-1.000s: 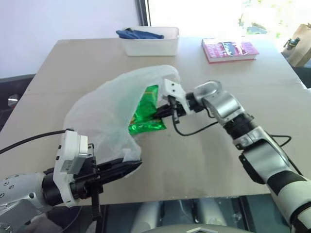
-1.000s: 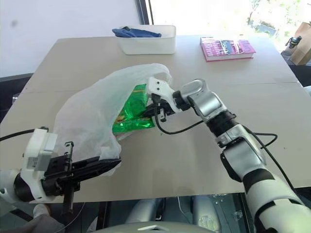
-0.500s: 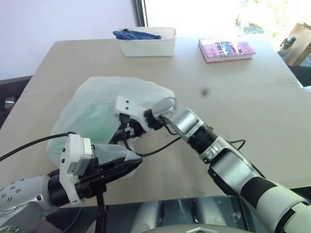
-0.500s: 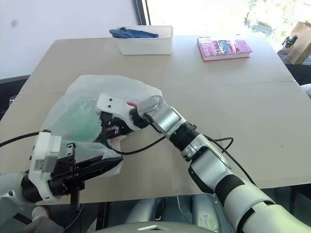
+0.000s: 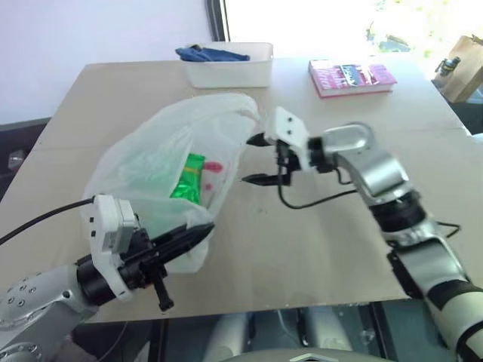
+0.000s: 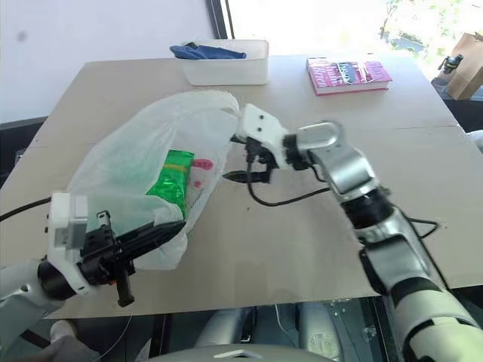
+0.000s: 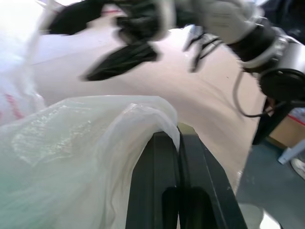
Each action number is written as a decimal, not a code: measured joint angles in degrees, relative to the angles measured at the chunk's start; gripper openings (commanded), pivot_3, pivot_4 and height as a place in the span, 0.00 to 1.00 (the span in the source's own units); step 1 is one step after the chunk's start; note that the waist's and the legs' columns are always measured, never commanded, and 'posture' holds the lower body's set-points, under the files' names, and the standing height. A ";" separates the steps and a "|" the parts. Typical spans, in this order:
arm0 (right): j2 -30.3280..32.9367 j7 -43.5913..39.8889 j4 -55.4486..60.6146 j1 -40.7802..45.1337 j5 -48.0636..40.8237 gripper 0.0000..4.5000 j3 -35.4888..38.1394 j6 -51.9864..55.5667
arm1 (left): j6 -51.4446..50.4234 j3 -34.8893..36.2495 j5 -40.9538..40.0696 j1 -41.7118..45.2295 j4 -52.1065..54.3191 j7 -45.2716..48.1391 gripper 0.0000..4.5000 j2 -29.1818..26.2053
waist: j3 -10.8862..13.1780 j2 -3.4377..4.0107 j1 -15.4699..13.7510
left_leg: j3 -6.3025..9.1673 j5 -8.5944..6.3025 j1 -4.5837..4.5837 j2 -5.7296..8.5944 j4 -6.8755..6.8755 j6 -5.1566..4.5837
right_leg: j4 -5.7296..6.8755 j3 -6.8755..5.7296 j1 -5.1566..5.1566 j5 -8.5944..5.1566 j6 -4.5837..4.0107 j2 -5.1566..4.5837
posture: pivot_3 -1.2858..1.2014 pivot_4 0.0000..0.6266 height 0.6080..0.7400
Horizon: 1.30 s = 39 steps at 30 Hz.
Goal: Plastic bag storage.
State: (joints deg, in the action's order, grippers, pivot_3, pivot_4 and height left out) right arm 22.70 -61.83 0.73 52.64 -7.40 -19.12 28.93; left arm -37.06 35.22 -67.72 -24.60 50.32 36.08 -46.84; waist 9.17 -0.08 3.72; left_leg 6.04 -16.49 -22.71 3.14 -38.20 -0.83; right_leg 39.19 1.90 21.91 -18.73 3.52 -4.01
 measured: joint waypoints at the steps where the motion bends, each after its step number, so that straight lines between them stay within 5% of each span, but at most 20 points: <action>1: 0.84 0.58 0.74 -0.05 0.59 0.97 0.00 -0.18 | 0.00 -0.01 -0.03 0.25 -0.01 -0.15 0.00 -0.07 | 0.00 0.00 0.06 | -0.02 0.00 0.02 0.00 -0.01 0.00 | 0.01 0.03 0.00 0.00 0.00 0.01 | 0.52 0.24 1.00; 10: -10.35 17.01 -19.66 10.35 2.35 0.97 5.88 3.98 | -0.49 -0.94 -1.24 1.54 -0.30 -0.31 0.00 -2.01 | 0.00 -0.01 0.21 | -0.36 0.04 0.06 0.00 -0.03 0.05 | 0.52 0.43 0.33 -0.01 -0.02 0.04 | 0.52 0.24 1.00; 15: -14.38 18.80 -31.69 14.73 1.85 0.58 7.95 -1.48 | -0.82 -0.64 -2.32 1.22 -0.16 -1.47 0.00 -2.48 | 0.00 -0.01 0.15 | -0.39 0.04 0.01 0.00 -0.03 0.05 | 0.54 0.43 0.39 -0.01 -0.01 0.03 | 0.52 0.24 1.00; 20: -13.47 14.12 -32.31 15.48 -4.33 0.02 12.87 2.36 | -0.33 1.78 -10.86 1.84 0.10 -5.98 0.00 -2.49 | 0.00 -0.01 0.09 | -0.38 0.04 -0.03 -0.01 -0.06 0.05 | 0.56 0.43 0.41 -0.01 -0.02 0.01 | 0.52 0.24 1.00; 24: -10.10 9.35 -30.90 18.85 -19.51 0.00 23.34 22.75 | 1.61 5.14 -29.96 7.18 -3.78 -11.61 0.00 -5.48 | 0.02 0.01 -0.37 | -0.28 0.04 -0.07 -0.02 -0.07 0.05 | 0.58 0.44 0.41 -0.01 -0.03 -0.02 | 0.52 0.24 1.00; 28: -5.32 8.70 -32.19 24.16 -31.18 0.00 34.06 36.76 | 6.50 3.38 -41.27 31.66 -18.76 -20.78 0.00 -10.45 | 0.16 -0.05 -1.79 | -0.20 0.06 -0.18 0.03 -0.22 0.08 | 0.67 0.31 0.45 -0.02 -0.03 0.02 | 0.52 0.24 1.00; 31: -4.27 18.52 -44.26 37.59 -42.04 0.00 50.23 37.87 | 8.63 -2.67 -39.45 57.99 -39.59 -22.74 0.00 -14.74 | 0.50 -0.22 -1.51 | -0.31 0.11 -0.25 0.31 -0.16 0.08 | 0.75 0.21 0.57 0.03 -0.05 0.16 | 0.52 0.24 1.00; 34: -0.88 27.66 -49.52 46.92 -45.24 0.00 58.06 29.05 | 7.69 -13.38 -26.93 82.94 -61.48 -20.92 0.00 -11.09 | 0.32 -0.53 -1.27 | -0.11 -0.03 -0.19 0.49 -0.11 -0.14 | 0.79 -0.44 0.54 0.04 -0.02 -0.13 | 0.52 0.24 1.00; 39: 3.21 31.19 -49.96 48.16 -43.21 0.00 56.07 25.51 | 5.86 -23.43 -9.66 100.56 -82.70 -13.36 0.00 -2.64 | 0.22 -0.73 0.35 | 0.14 -0.07 -1.07 0.60 -0.51 -0.23 | 0.83 -0.73 1.12 0.05 -0.01 -0.48 | 0.52 0.24 1.00</action>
State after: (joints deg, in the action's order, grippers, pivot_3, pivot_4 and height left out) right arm 25.91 -30.64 -49.24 100.80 -50.61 36.94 54.44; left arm -31.20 11.79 -77.39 75.97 -32.38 22.72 -49.48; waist 9.39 -0.81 4.07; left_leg 6.18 -16.56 -23.78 3.74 -38.71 -1.06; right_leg 40.01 1.17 23.03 -18.68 3.51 -4.49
